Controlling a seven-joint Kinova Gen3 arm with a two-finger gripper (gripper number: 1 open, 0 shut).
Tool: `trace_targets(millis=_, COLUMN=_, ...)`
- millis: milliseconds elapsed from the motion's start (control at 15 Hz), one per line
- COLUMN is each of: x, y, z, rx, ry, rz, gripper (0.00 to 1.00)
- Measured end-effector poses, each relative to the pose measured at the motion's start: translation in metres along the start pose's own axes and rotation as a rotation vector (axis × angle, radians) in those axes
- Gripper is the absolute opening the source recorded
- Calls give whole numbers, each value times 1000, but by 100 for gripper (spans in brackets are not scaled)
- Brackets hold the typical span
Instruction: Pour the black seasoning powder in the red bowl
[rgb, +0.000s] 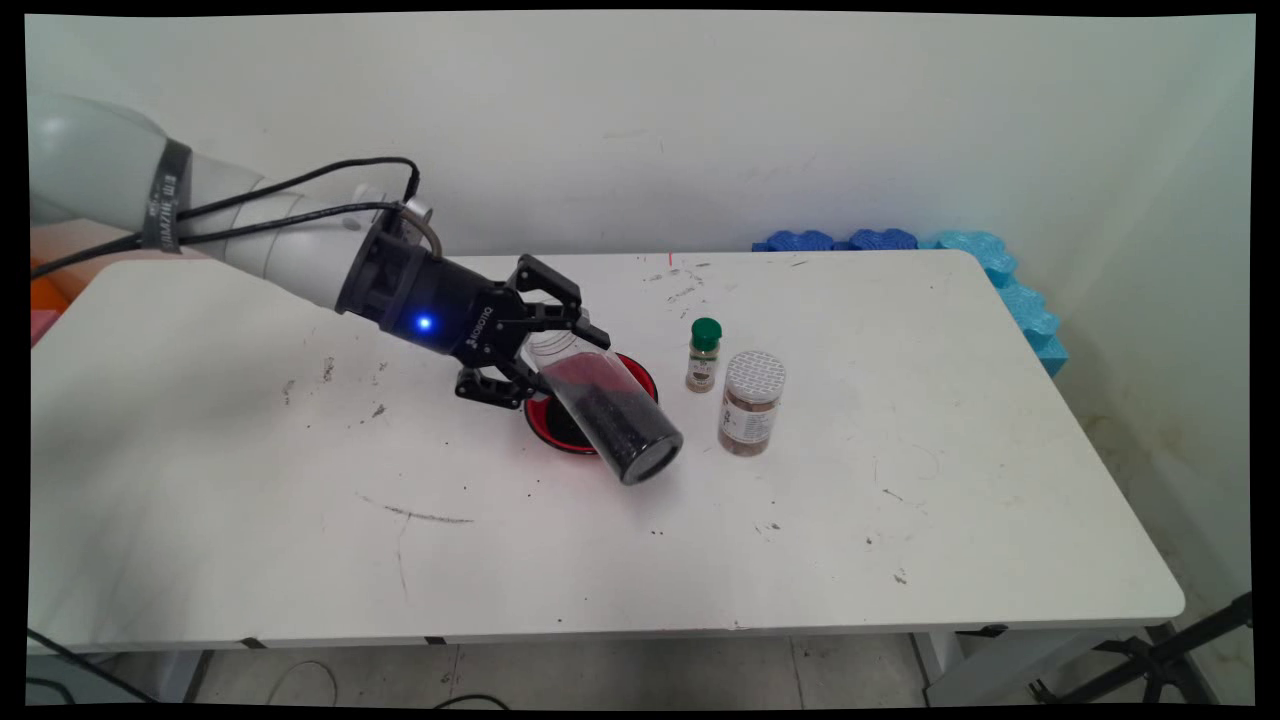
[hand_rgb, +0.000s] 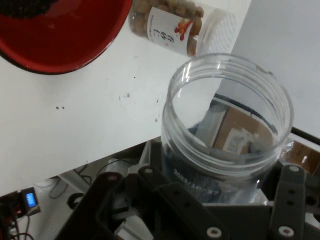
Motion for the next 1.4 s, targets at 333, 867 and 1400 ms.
trace_targets(millis=333, x=4, y=-4, z=7, rx=-17, ry=0, rz=-102, gripper=0)
trace_targets(millis=867, x=12, y=-7, z=23, rx=-58, ry=9, rz=-271, gripper=0)
trace_targets(millis=1400, x=19, y=-10, z=35, rx=-94, ry=19, rz=-407, gripper=0)
